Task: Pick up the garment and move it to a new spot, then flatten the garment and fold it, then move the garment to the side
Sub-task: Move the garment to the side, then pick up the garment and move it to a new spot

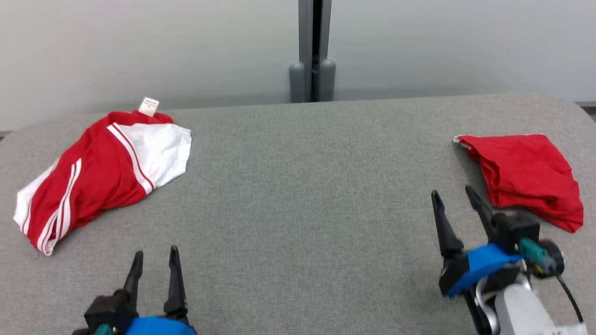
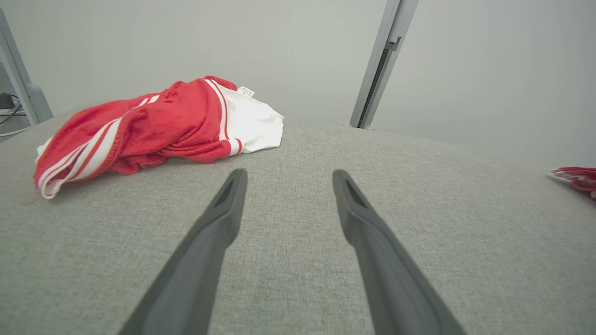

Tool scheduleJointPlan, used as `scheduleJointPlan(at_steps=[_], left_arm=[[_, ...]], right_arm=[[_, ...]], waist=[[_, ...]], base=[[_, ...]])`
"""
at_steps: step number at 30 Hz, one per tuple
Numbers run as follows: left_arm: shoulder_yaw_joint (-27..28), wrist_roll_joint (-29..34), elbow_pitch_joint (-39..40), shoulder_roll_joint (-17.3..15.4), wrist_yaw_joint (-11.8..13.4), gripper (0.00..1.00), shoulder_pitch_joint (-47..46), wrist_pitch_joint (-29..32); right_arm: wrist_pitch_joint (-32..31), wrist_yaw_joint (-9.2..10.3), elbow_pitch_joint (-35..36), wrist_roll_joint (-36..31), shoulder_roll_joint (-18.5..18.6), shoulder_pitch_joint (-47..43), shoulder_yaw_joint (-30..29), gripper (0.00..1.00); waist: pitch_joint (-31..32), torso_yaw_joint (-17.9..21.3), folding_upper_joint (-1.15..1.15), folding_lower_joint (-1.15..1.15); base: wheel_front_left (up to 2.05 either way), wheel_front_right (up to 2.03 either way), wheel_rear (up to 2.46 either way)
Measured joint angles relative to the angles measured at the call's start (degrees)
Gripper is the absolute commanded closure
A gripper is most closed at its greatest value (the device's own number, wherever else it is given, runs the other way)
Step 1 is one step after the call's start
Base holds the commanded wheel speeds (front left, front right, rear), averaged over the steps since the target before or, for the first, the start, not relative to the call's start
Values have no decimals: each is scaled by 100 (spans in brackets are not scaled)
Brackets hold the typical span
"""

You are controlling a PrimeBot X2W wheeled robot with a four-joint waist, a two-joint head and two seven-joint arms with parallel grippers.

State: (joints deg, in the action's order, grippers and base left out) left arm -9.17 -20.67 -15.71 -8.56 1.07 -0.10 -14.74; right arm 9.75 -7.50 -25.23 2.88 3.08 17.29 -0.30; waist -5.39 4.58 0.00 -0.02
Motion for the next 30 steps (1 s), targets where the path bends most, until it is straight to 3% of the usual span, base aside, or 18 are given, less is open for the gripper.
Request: scheduleJointPlan(at_steps=[10,30], left_arm=[[79,-62,-11,142,75,0,474,-19],[91,-43,11,152,41,0,494,-25]], right_arm=[[241,1,464,695,-19,-1103,316,0],[244,1,538,675,-20,-1172,364,0]], waist=[[390,-14,0,1],[418,-41,0,2]], base=[[0,0,0],[0,0,0]])
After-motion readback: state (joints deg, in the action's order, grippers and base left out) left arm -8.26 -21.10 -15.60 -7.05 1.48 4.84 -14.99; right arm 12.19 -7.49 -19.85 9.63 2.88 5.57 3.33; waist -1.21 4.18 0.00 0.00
